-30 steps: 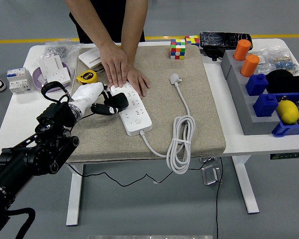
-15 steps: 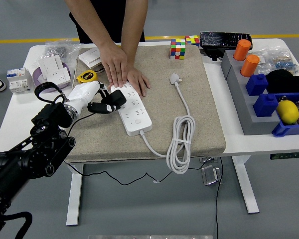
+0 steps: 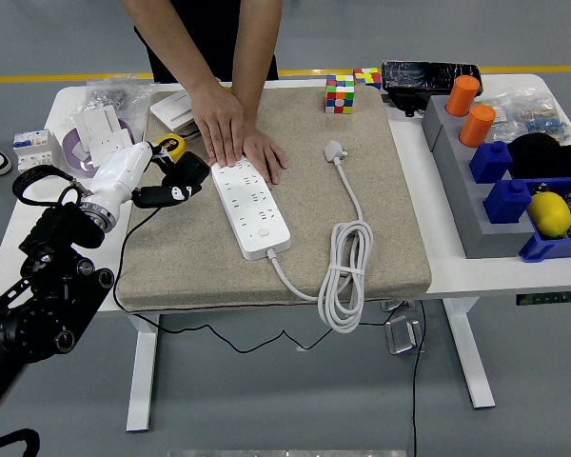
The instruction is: Pick up the plug,place it near the board,insert it into the board,press the button
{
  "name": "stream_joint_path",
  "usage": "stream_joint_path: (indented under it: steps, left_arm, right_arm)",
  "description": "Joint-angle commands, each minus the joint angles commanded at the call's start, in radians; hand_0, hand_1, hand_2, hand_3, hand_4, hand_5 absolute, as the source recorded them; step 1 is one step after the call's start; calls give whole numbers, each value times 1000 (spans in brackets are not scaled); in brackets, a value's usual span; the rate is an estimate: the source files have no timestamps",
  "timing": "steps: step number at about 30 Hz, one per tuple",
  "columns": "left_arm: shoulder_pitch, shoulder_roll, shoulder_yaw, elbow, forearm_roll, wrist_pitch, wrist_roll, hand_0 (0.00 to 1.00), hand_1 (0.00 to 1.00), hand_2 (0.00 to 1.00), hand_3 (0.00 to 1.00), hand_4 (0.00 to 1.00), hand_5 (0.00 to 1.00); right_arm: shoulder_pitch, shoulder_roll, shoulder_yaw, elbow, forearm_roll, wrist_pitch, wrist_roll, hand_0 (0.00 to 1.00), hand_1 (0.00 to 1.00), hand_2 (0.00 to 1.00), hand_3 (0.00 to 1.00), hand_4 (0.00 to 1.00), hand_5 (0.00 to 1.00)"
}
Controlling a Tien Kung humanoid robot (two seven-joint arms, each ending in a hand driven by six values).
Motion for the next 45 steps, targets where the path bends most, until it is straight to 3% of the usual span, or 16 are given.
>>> stream_joint_path:
  steps: [11,21,22,27,28,33,34,39,40,45]
  left_arm:
    - [10,16,19,105,80,12,-18,626,699,519,307,569,413]
    - [9,18,34,112,82,7,-22,615,696,519,308,572,407]
    - [9,18,34,112,78,6,-23,614,695,525,323,611,391]
    - [9,19,34,116,37,-12,-33,614,695,525,323,611,391]
    - [9,20,34,116,29,-17,-35,699,749,626,520,945,505]
    - [7,20,28,120,2,-29,-45,699,749,626,520,945,505]
    - [7,20,27,121,-2,-30,-46,753,803,749,666,998,601]
    - [6,21,26,119,-10,-38,-49,753,803,749,666,998,601]
    - [6,21,26,119,-10,-39,-49,778,825,776,737,998,639]
    - [7,22,27,116,-12,-40,-51,778,825,776,737,998,639]
  right_arm:
    - [-2,0,-1,0,1,0,0,980,874,813,824,998,998]
    - [2,0,1,0,1,0,1,980,874,813,824,998,998]
    - [2,0,1,0,1,0,1,980,874,813,824,998,998]
    - [2,1,2,0,2,0,1,980,874,813,824,998,998]
    - [1,1,2,0,3,0,1,980,874,813,824,998,998]
    - [3,1,3,0,2,1,1,980,874,813,824,998,998]
    - [4,1,3,0,2,1,1,980,874,812,824,998,998]
    - [3,2,4,0,3,1,1,980,874,812,824,998,998]
    - [3,2,3,0,3,1,1,980,874,813,824,998,998]
    - [3,2,4,0,3,0,1,980,874,813,824,998,998]
